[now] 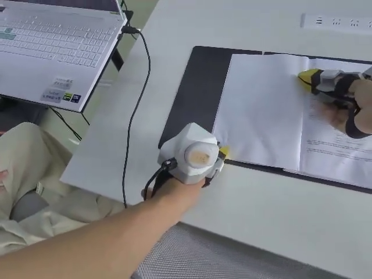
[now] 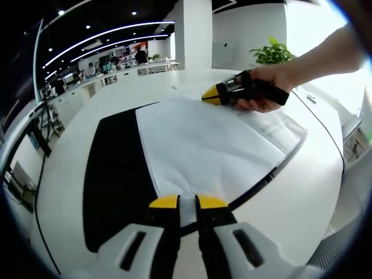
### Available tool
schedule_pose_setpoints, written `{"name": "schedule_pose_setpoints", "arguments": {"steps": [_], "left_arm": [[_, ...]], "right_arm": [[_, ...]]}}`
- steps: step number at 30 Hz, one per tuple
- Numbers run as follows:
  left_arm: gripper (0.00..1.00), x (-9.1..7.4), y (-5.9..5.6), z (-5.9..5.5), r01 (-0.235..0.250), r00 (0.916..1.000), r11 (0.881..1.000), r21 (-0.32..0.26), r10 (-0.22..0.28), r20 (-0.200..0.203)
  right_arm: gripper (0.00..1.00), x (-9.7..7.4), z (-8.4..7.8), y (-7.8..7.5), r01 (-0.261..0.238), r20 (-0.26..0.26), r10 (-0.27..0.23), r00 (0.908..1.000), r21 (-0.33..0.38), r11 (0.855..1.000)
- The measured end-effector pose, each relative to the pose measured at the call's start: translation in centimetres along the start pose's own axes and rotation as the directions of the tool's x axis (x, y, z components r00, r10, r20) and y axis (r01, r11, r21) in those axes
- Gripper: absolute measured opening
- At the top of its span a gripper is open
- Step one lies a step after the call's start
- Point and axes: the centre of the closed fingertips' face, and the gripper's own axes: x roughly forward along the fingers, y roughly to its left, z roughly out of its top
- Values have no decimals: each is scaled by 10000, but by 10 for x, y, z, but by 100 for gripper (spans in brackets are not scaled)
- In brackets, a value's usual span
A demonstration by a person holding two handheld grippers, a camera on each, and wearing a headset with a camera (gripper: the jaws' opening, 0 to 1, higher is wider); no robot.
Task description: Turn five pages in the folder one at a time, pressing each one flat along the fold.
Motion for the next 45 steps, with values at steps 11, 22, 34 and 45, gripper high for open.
{"name": "schedule_pose_setpoints", "arguments": {"steps": [11, 22, 34, 45], "left_arm": [[8, 0, 0, 0, -34, 10000, 10000, -11, 34, 50], [8, 0, -1, 0, -15, 10000, 9999, 158, 15, -10], [8, -1, -2, 0, -1, 10000, 9993, 379, 2, -26], [8, -2, -2, 0, -6, 9999, 9993, 371, 10, -109]], "right_arm": [[0, -43, -63, -13, -355, -1692, 351, 9850, 5, 9994], [0, -75, -121, -21, -245, -2747, 89, 9615, -534, 9983], [0, -104, -160, -26, -203, -3140, 64, 9494, -409, 9990], [0, -134, -208, -25, -298, -3807, 95, 9247, -475, 9984]]}}
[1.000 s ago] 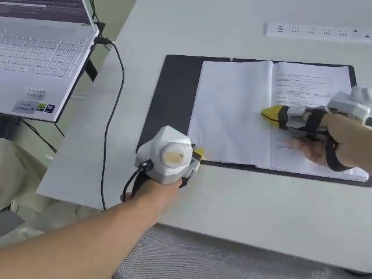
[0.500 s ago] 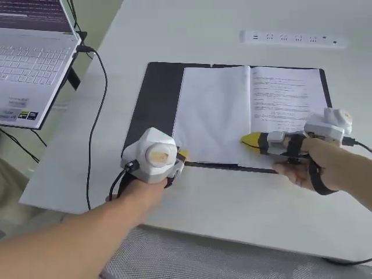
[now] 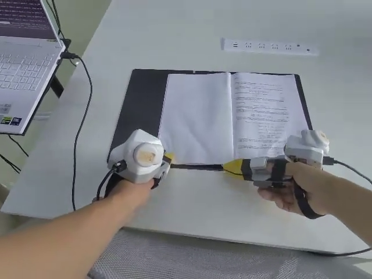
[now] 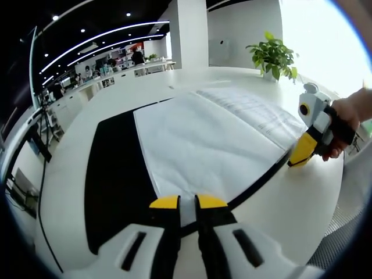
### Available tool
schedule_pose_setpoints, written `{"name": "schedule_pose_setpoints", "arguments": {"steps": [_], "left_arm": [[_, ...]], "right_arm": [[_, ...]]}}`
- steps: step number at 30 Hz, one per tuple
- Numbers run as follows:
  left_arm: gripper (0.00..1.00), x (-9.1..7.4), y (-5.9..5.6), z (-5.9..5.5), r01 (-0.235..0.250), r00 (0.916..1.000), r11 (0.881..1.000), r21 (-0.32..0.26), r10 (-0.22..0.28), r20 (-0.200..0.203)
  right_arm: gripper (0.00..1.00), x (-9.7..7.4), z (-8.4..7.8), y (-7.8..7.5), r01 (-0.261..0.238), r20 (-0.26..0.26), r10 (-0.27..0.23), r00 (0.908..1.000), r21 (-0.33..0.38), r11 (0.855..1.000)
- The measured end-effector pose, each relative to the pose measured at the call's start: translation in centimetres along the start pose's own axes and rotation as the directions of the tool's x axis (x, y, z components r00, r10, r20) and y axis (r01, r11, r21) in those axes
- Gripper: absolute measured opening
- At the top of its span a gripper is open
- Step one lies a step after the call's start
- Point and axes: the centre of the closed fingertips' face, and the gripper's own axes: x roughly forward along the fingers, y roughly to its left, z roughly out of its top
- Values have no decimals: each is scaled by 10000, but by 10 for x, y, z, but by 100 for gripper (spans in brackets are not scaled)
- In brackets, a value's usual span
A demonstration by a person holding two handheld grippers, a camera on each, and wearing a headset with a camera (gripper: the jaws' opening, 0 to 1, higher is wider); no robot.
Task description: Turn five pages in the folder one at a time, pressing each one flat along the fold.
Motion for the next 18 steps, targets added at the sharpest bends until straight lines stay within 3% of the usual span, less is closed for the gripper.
{"name": "schedule_pose_setpoints", "arguments": {"steps": [7, 13, 18], "left_arm": [[8, -1, 0, 1, -13, 10000, 9997, -256, 11, -59], [10, -3, -2, 1, 61, 9997, 9994, -352, -69, -218], [19, -8, -4, -2, 186, 9987, 9980, -608, -214, -469]], "right_arm": [[0, -18, -11, 32, -805, 717, 825, 9940, -307, 9963], [0, -47, -5, 57, -1150, 1635, 1292, 9780, -936, 9889], [0, -75, 0, 64, -727, 2306, 1092, 9669, -1614, 9842]]}}
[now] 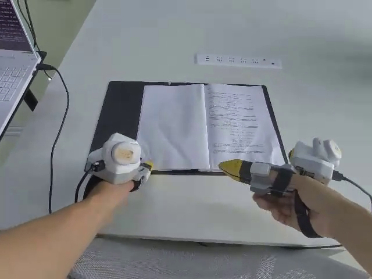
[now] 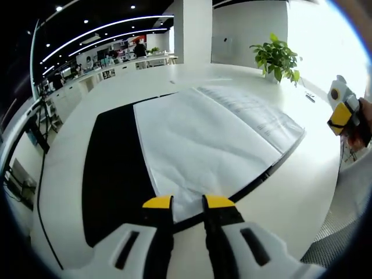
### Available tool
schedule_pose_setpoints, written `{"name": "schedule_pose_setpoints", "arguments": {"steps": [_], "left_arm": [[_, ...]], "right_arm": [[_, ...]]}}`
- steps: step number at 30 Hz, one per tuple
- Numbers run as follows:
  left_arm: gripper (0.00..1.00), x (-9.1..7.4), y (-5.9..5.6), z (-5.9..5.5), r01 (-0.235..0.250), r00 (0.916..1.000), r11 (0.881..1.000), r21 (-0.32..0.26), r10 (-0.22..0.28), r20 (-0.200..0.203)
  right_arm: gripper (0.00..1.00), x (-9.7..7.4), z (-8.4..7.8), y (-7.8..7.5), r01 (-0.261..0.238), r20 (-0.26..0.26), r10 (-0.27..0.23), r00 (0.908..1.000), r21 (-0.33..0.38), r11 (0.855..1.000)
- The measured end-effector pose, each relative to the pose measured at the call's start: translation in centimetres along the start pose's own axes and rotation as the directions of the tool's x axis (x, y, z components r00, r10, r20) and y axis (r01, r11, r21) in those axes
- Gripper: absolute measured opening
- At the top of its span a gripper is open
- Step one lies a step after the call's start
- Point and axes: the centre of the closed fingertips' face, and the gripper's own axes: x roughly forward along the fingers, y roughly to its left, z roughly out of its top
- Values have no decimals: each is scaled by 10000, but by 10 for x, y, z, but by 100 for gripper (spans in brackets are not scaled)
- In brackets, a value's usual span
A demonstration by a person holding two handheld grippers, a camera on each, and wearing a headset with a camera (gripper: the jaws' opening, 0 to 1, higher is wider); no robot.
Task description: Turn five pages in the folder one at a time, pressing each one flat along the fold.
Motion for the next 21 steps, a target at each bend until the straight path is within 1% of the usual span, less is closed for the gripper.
{"name": "schedule_pose_setpoints", "arguments": {"steps": [1, 3, 4, 6, 7, 9, 10, 11, 12, 13, 14, 15, 16, 18, 19, 20, 21], "left_arm": [[20, -3, 0, -1, 35, 10000, 10000, -91, -35, -46], [20, -9, 0, -2, 108, 9999, 9999, -88, -108, -73], [20, -12, -1, -1, 156, 9999, 9998, -108, -157, -55], [21, -20, -4, 1, 273, 9996, 9995, -159, -274, -24], [22, -25, -6, 4, 372, 9993, 9991, -214, -370, 78], [22, -35, -10, 9, 499, 9987, 9983, -306, -496, 102], [23, -39, -12, 11, 560, 9983, 9979, -315, -556, 146], [23, -44, -14, 15, 658, 9975, 9973, -312, -650, 268], [23, -49, -17, 20, 774, 9963, 9964, -338, -761, 392], [24, -53, -19, 23, 816, 9958, 9961, -331, -801, 450], [25, -62, -22, 28, 864, 9951, 9956, -357, -845, 504], [26, -67, -25, 31, 949, 9942, 9947, -403, -926, 545], [27, -74, -28, 35, 1033, 9931, 9936, -457, -1004, 612], [29, -84, -33, 44, 1162, 9902, 9919, -507, -1117, 842], [31, -91, -36, 49, 1230, 9886, 9912, -495, -1181, 935], [32, -96, -37, 51, 1232, 9887, 9913, -459, -1185, 922], [34, -101, -38, 52, 1238, 9886, 9915, -411, -1197, 911]], "right_arm": [[0, -4, 3, 0, 38, 118, -37, 9999, -113, 9999], [0, -13, 6, 2, 231, 306, -214, 9993, -569, 9981], [0, -19, 8, 3, 394, 477, -355, 9982, -841, 9957], [0, -29, 7, 5, 724, 601, -654, 9961, -1230, 9898], [0, -32, 5, 9, 849, 707, -751, 9947, -1470, 9855], [1, -40, 4, 12, 1192, 874, -1041, 9907, -1910, 9743], [2, -46, 5, 13, 1462, 1042, -1254, 9866, -2258, 9631], [4, -49, 5, 12, 1709, 1078, -1480, 9831, -2502, 9530], [6, -55, 6, 12, 2081, 1252, -1793, 9758, -2791, 9374], [8, -58, 8, 13, 2281, 1405, -1935, 9710, -3012, 9259], [10, -64, 9, 15, 2572, 1616, -2143, 9633, -3273, 9092], [12, -68, 11, 16, 2756, 1763, -2277, 9577, -3328, 9018], [14, -74, 14, 17, 3015, 1966, -2463, 9490, -3387, 8913], [18, -81, 20, 21, 3320, 2372, -2588, 9363, -3582, 8726], [19, -88, 25, 24, 3519, 2689, -2658, 9258, -3557, 8658], [21, -92, 28, 25, 3696, 2900, -2746, 9168, -3556, 8585], [22, -97, 32, 26, 3863, 3096, -2813, 9083, -3632, 8478]]}}
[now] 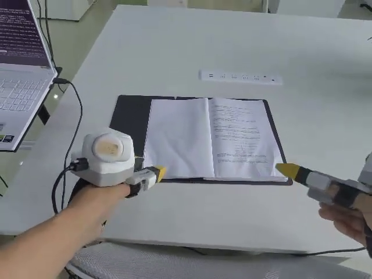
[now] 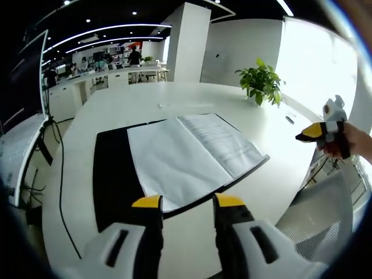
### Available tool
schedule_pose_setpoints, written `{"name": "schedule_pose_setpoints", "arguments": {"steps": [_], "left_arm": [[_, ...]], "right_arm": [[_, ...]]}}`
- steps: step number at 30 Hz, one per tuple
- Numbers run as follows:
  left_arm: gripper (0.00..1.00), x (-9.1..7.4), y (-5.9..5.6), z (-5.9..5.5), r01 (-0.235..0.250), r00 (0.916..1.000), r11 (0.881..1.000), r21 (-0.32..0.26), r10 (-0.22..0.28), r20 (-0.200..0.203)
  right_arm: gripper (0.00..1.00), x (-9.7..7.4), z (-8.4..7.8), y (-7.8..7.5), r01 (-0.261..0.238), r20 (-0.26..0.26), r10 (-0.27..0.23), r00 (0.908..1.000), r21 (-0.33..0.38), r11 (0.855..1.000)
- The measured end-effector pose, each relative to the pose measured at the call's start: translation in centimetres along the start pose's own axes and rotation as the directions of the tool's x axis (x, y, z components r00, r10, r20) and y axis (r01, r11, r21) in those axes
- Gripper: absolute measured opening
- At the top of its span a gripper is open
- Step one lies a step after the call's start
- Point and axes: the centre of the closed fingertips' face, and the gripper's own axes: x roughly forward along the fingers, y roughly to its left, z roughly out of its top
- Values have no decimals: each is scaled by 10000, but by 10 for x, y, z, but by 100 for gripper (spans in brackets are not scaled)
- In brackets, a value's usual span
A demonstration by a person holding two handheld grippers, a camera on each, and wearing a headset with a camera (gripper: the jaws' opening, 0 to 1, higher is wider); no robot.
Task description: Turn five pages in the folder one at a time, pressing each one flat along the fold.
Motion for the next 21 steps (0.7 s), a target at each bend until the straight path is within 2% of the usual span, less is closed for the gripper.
{"name": "schedule_pose_setpoints", "arguments": {"steps": [4, 7, 9, 13, 17, 21], "left_arm": [[37, -22, -9, 13, 254, 9994, 9997, -10, -253, 238], [43, -35, -10, 17, 202, 9996, 9998, 24, -202, 171], [45, -44, -9, 19, 155, 9999, 9998, 77, -155, 31], [49, -59, -8, 23, 139, 9999, 9998, -125, -139, -14], [51, -71, -6, 27, 36, 10000, 9999, -128, -36, 9], [52, -80, -2, 30, -93, 9999, 9999, -74, 94, 133]], "right_arm": [[31, -17, 20, -10, 722, 921, -720, 9931, 9, 9974], [34, -28, 26, -17, 1179, 1320, -1192, 9841, 176, 9929], [36, -34, 27, -18, 1290, 1496, -1328, 9798, 346, 9910], [38, -43, 24, -20, 1697, 1444, -1677, 9752, -19, 9855], [39, -50, 19, -16, 1822, 1263, -1748, 9765, -500, 9820], [40, -56, 18, -16, 2024, 1224, -1911, 9739, -875, 9754]]}}
